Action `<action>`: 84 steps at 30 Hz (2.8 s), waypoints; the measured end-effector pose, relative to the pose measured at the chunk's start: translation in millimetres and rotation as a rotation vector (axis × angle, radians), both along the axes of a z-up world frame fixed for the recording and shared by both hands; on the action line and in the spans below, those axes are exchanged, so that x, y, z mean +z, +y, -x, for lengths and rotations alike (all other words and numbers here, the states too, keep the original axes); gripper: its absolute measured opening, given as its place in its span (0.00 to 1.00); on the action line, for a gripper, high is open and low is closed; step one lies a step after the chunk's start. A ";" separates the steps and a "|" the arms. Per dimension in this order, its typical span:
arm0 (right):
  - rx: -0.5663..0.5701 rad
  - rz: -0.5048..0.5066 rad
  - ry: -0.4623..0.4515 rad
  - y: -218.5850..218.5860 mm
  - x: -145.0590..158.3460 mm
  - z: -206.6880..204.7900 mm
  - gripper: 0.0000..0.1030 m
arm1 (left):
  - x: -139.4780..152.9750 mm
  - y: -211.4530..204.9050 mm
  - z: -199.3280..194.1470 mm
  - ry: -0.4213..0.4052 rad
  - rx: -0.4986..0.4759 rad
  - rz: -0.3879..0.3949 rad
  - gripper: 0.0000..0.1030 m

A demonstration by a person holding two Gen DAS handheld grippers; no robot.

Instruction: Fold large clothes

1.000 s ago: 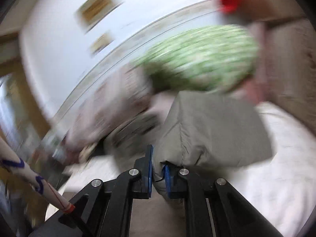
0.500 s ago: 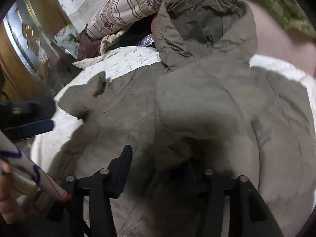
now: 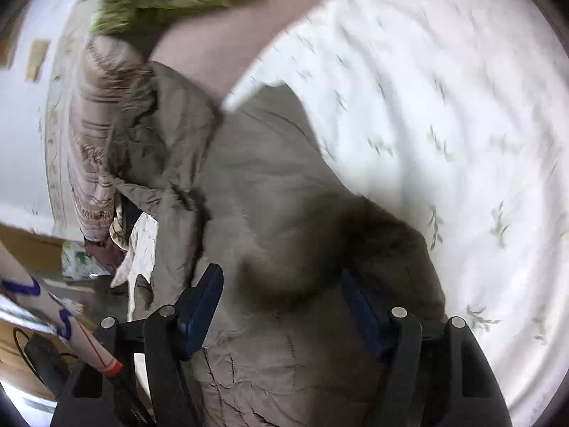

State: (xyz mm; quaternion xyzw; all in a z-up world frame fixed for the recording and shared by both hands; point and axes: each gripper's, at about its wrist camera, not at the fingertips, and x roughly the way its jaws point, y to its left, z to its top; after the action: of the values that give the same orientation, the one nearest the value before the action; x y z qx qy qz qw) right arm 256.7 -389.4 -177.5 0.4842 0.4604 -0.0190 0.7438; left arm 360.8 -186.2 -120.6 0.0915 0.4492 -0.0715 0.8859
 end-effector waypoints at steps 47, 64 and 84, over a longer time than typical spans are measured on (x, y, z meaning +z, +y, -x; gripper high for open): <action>0.072 0.043 0.028 21.7 -21.0 -36.0 0.15 | -58.5 138.5 -60.8 0.166 0.231 0.107 0.26; 0.114 0.185 -0.103 35.5 20.7 -9.5 0.81 | -12.3 172.5 -7.2 0.107 0.347 0.202 0.62; 0.461 0.403 -0.370 224.8 143.1 41.8 0.89 | 22.5 352.7 60.9 -0.011 0.661 0.389 0.72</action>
State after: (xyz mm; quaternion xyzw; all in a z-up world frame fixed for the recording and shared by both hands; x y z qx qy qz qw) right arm 214.9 -164.6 -34.4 0.2064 0.4019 0.1467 0.8800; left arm 300.0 166.5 -98.1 -0.2277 0.4276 0.1344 0.8644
